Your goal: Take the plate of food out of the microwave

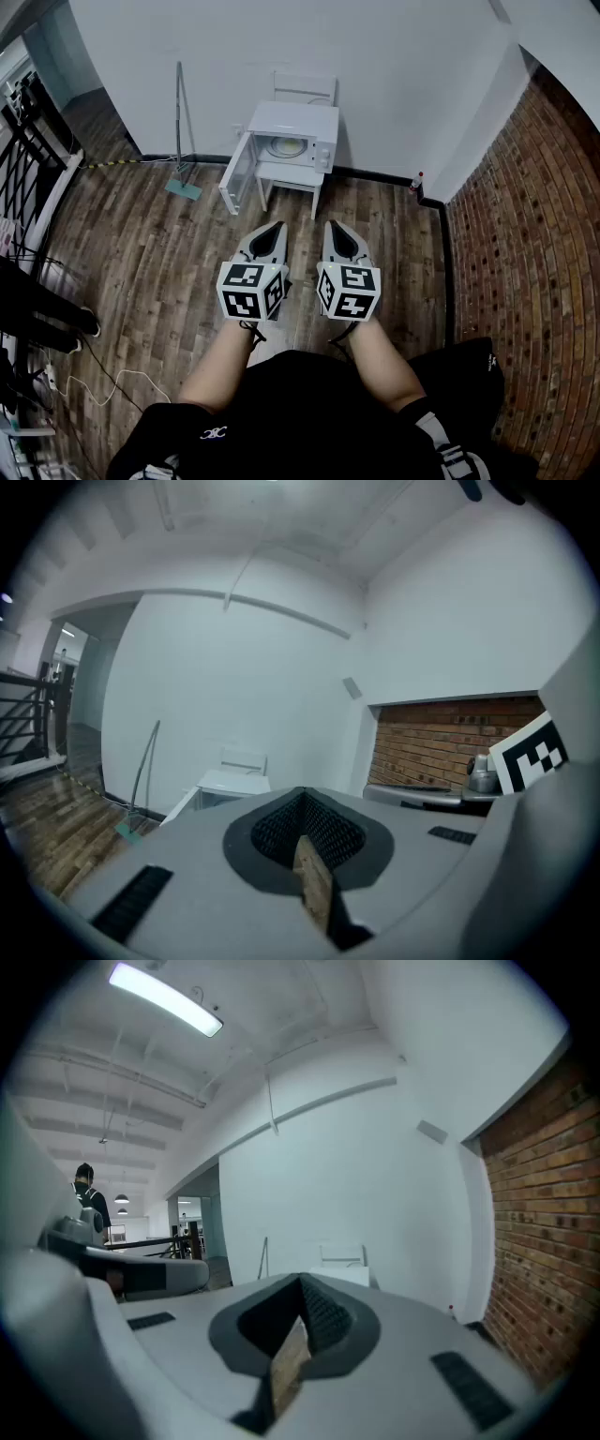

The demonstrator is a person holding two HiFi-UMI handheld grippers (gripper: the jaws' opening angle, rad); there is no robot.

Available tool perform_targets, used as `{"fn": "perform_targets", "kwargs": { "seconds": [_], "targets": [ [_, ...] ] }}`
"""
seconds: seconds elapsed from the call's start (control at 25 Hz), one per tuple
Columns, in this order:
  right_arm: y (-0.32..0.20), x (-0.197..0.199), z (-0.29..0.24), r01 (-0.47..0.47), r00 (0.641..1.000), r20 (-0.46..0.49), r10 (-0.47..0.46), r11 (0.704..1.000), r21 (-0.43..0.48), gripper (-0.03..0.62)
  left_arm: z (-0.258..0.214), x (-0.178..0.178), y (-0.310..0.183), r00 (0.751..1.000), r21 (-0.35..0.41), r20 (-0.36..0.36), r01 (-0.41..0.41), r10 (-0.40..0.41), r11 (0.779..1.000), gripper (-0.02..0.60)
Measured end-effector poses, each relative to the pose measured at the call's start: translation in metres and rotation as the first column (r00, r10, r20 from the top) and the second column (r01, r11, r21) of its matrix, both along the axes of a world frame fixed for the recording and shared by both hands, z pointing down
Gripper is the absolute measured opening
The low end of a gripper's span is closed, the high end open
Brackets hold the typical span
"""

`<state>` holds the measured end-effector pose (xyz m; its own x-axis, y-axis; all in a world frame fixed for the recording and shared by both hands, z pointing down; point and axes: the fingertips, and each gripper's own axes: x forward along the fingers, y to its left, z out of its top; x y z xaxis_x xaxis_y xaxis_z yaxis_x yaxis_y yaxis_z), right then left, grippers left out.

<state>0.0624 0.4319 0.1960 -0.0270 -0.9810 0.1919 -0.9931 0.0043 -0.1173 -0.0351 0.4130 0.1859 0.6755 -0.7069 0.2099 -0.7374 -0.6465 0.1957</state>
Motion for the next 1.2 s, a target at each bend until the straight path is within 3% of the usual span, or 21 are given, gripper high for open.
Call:
{"fn": "perform_targets", "kwargs": {
  "seconds": [0.2,0.4,0.68,1.2],
  "targets": [
    [-0.004,-0.02,0.001,0.009,1.0,-0.011,-0.009,1.0,0.004,0.005,0.004,-0.019,-0.004,1.0,-0.004,0.0,0.005,-0.005,1.0,-0.003],
    [-0.008,-0.029,0.008,-0.033,0.998,0.049,0.033,0.999,-0.006,0.005,0.006,-0.034,-0.008,1.0,0.017,0.022,-0.003,0.003,1.0,-0.003],
    [-0.009,-0.05,0.015,-0.061,0.998,0.017,0.061,0.998,-0.011,0.005,0.013,-0.05,-0.013,0.999,0.013,0.022,-0.035,0.034,0.999,-0.003],
    [-0.01,-0.063,0.052,-0.09,0.996,0.013,0.091,0.993,-0.072,0.005,0.051,-0.06,-0.024,0.995,-0.075,0.003,-0.096,0.097,0.993,-0.003]
  ]
}}
